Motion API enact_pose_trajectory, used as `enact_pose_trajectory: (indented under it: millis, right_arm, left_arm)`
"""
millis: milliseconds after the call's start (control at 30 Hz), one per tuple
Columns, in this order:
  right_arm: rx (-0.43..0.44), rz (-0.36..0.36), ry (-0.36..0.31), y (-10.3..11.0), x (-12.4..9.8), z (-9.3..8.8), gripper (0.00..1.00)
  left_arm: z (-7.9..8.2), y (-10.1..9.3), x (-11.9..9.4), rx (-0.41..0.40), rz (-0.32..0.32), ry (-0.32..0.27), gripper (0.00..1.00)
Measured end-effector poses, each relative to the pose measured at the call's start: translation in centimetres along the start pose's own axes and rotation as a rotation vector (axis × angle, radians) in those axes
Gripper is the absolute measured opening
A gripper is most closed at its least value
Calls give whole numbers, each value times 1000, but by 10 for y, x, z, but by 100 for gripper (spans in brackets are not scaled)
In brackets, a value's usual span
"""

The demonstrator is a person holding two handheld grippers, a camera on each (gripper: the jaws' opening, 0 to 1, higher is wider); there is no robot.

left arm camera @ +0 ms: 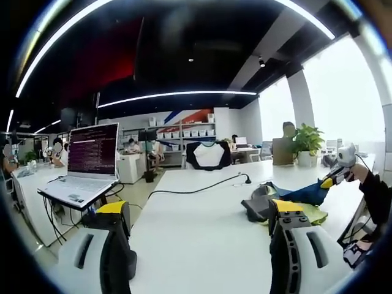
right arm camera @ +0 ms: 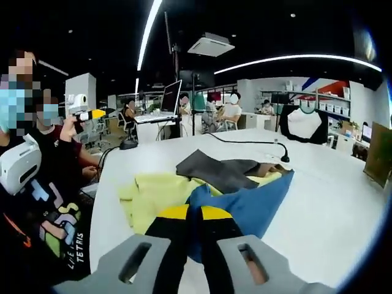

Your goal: Fold the garment on the visible template until the final outline fits inside the template.

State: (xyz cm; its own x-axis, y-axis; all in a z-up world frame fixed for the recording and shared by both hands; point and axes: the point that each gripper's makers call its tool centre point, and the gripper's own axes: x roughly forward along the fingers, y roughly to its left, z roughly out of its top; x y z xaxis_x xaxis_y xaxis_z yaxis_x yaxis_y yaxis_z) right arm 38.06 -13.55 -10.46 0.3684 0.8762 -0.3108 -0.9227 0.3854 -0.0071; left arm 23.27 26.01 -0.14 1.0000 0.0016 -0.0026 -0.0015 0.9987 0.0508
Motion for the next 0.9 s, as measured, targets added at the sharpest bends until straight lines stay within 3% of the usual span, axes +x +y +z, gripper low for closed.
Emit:
enact_pose_trajectory:
  millis: [167,433,767,900]
  right_arm:
    - [-32,-81,42,-14,-9,2,1]
    - [-32,-165,-5,-33,-31,23,2]
    - [-80,-261,32,-58,-58,39,2]
    - [-112,-335,66,-75,-72,41,2]
  left_arm:
    - [1,2,0,-4,11,-6,99]
    - [-1,2,0,-3,7,4,99]
    - [-1,0,0,1,3,9,98]
    - [-1,0,-1,2,3,8,98]
